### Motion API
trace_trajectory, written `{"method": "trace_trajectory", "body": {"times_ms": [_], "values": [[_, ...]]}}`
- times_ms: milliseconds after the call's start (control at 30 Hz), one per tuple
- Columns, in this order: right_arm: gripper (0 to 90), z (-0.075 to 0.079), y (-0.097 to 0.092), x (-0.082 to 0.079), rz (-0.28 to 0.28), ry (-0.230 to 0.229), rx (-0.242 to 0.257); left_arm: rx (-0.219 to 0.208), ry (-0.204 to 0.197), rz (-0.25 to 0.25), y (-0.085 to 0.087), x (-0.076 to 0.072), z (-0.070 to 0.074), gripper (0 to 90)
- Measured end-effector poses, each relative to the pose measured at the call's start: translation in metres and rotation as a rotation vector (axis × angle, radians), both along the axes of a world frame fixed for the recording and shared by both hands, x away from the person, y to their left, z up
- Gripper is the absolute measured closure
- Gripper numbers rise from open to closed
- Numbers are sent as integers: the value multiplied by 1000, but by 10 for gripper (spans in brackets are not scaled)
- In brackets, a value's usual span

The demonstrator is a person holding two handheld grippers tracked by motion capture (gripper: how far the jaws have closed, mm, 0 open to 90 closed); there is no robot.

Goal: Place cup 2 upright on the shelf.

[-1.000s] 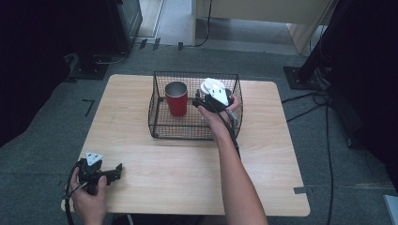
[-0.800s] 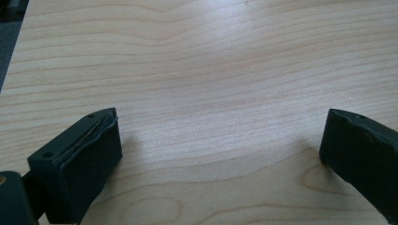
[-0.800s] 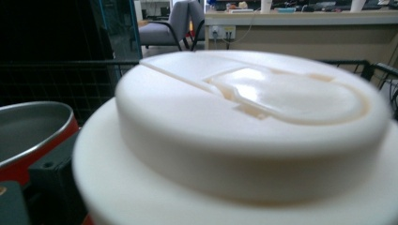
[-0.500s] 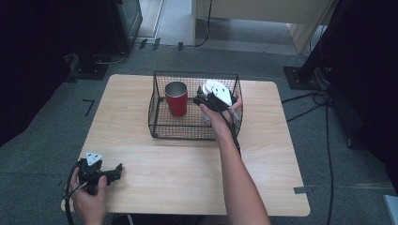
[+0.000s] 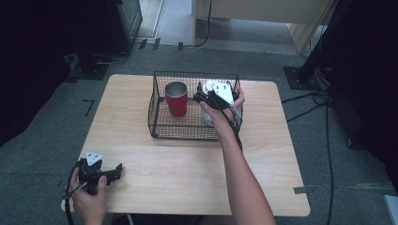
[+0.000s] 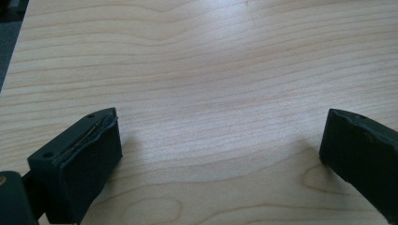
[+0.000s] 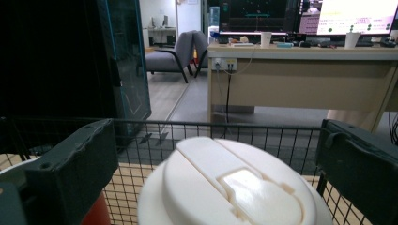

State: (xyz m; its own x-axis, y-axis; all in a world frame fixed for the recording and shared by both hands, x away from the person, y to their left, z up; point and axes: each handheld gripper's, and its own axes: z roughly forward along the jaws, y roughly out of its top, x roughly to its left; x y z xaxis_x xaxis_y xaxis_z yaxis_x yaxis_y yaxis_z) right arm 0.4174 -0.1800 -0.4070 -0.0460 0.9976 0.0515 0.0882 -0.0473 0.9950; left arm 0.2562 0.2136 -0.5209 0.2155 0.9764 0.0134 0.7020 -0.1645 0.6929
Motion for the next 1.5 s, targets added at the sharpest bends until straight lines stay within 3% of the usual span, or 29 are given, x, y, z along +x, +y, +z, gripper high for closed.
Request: {"method": "trace_trajectory", "body": {"times_ms": [300, 567, 800, 1367, 1500], "values": [[0, 21, 7, -17, 34, -34, -12, 0, 0, 1, 0, 0, 0, 0], [0, 29, 6, -37, 56, -64, -43, 0, 0, 0, 0, 0, 0, 0], [0, 23, -1, -54, 62, -62, -80, 0, -1, 1, 0, 0, 0, 0], [0, 7, -33, -89, 58, -41, -47, 0, -1, -1, 0, 0, 0, 0], [0, 3, -39, -98, 63, -25, -65, -1, -2, 0, 0, 0, 0, 0]]}}
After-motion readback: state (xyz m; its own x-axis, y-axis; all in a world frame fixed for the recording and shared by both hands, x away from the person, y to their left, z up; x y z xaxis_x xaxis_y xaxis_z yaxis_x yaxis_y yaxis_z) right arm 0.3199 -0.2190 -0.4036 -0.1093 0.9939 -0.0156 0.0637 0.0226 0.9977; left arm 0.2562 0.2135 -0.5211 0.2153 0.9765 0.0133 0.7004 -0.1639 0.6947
